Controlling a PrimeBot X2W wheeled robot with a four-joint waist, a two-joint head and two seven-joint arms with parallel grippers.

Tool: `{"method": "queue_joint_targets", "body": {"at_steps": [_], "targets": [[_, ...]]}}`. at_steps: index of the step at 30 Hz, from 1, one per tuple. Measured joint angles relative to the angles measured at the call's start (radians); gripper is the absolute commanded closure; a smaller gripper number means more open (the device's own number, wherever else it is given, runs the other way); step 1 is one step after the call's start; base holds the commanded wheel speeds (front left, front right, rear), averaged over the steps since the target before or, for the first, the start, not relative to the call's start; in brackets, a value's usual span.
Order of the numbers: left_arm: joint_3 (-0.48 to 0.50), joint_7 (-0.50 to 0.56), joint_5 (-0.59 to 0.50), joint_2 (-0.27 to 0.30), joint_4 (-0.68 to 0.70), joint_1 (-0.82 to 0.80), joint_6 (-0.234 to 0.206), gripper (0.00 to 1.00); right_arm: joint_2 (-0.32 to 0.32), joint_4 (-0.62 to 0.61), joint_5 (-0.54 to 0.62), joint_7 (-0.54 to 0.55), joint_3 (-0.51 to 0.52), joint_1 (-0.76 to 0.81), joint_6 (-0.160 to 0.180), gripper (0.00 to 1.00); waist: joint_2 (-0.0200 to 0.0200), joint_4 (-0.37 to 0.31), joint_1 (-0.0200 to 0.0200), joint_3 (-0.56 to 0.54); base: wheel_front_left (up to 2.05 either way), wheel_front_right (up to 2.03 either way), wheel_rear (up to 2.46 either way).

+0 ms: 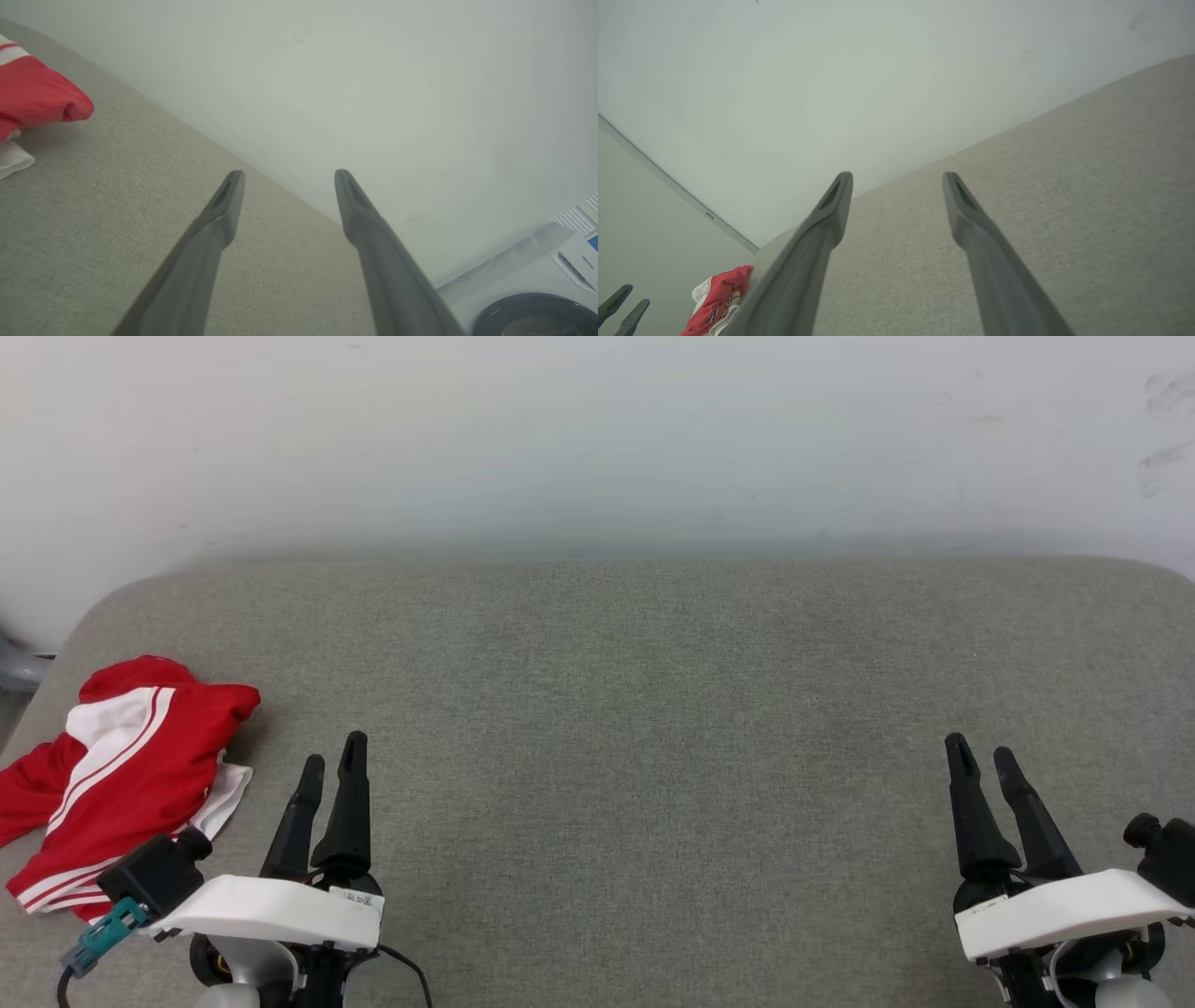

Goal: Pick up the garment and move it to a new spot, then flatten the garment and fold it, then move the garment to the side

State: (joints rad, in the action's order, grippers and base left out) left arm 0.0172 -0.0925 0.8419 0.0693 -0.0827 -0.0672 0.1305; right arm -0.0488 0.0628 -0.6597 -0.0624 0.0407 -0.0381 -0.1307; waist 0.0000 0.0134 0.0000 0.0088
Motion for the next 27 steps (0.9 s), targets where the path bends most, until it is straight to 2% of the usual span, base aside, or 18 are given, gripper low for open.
{"method": "queue_joint_targets", "body": {"at_steps": [12, 27], "targets": [[-0.010, -0.035, -0.245, 0.024, -0.007, 0.004, 0.000, 0.00, 0.000, -0.022, 0.206, 0.010, -0.004, 0.008, 0.000, 0.00, 0.0000, 0.003, 0.0000, -0.005, 0.00, 0.00, 0.00], [-0.039, -0.072, -0.432, 0.045, -0.028, 0.012, -0.019, 0.00, 0.000, -0.035, 0.400, 0.022, 0.008, 0.018, 0.000, 0.00, 0.0000, 0.004, 0.0000, -0.007, 0.00, 0.00, 0.00]]}}
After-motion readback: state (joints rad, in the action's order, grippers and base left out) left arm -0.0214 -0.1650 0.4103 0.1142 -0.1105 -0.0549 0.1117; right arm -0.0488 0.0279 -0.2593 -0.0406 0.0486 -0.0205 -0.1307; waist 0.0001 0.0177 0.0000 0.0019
